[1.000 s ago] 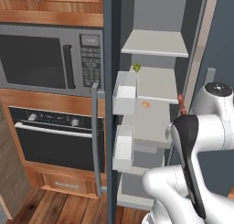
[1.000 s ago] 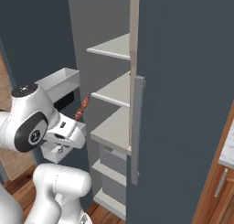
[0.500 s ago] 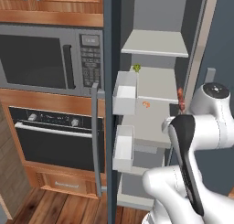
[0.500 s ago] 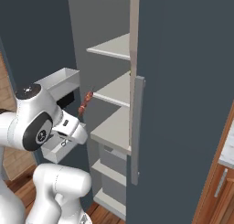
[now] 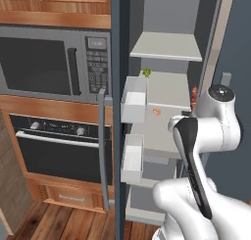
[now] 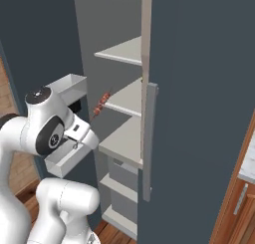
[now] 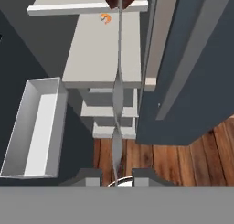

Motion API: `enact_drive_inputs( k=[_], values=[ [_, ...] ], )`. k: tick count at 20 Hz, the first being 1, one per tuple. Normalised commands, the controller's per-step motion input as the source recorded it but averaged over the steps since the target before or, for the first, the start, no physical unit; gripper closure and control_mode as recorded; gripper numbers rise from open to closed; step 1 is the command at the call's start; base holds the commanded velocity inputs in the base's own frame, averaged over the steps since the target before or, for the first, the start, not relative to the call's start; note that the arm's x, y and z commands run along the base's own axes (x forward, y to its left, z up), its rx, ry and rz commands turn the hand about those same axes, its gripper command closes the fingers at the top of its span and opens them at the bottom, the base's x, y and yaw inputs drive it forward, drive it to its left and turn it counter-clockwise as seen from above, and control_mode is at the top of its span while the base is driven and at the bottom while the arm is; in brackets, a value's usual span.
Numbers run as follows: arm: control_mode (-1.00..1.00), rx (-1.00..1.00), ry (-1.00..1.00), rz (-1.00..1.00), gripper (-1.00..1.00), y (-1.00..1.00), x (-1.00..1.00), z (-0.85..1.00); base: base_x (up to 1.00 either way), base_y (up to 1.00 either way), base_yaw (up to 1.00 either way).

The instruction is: Store the kebab skewer in the freezer for long-term storage. Close the freezer door after placing the cooked food.

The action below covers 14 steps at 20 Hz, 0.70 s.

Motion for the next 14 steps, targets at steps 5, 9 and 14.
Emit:
enact_drive_inputs(
  k=[5,9,14],
  values=[
    [-1.00,0.01,-0.25,-0.04,1.00,0.00,0.29,-0.08,0.00,0.00,0.00],
    [-1.00,0.05,-0.14,0.00,1.00,0.00,0.19,-0.05,0.00,0.00,0.00],
    [-1.00,0.01,0.00,0.00,1.00,0.00,0.29,0.00,0.00,0.00,0.00]
  ],
)
